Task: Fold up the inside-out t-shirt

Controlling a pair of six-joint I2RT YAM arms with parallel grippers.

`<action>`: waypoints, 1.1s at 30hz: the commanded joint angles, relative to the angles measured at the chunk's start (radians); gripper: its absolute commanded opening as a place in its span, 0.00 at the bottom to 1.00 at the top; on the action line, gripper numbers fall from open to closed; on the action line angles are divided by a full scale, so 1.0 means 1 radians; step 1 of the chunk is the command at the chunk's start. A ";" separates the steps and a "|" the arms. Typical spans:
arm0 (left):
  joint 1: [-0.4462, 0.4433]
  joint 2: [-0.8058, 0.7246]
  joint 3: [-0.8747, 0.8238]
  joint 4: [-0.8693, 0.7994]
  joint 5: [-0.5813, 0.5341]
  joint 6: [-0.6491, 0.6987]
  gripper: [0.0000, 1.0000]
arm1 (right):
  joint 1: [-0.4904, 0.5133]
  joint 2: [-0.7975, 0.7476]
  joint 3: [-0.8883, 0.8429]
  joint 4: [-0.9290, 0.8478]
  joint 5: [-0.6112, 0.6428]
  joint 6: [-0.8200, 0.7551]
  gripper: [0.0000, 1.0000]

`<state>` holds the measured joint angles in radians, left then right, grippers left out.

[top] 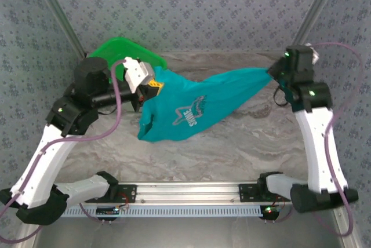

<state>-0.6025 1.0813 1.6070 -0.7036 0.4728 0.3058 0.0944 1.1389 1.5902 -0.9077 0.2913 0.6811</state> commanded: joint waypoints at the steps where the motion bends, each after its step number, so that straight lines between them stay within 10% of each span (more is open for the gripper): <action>1: -0.004 -0.028 0.091 -0.062 0.098 0.189 0.00 | -0.061 -0.091 0.014 -0.171 0.004 -0.045 0.00; 15: 0.055 0.060 0.307 -0.042 -0.009 0.233 0.00 | -0.249 -0.067 0.135 -0.149 -0.058 -0.113 0.00; 22: 0.134 0.241 0.589 -0.116 0.121 0.185 0.00 | -0.269 0.053 0.303 -0.145 -0.005 -0.146 0.00; 33: 0.130 0.090 0.495 -0.143 0.342 0.186 0.00 | -0.269 -0.141 0.327 -0.248 0.071 -0.229 0.00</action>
<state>-0.4721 1.2133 2.1078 -0.8555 0.7395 0.4961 -0.1661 1.0359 1.8912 -1.0996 0.3019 0.4934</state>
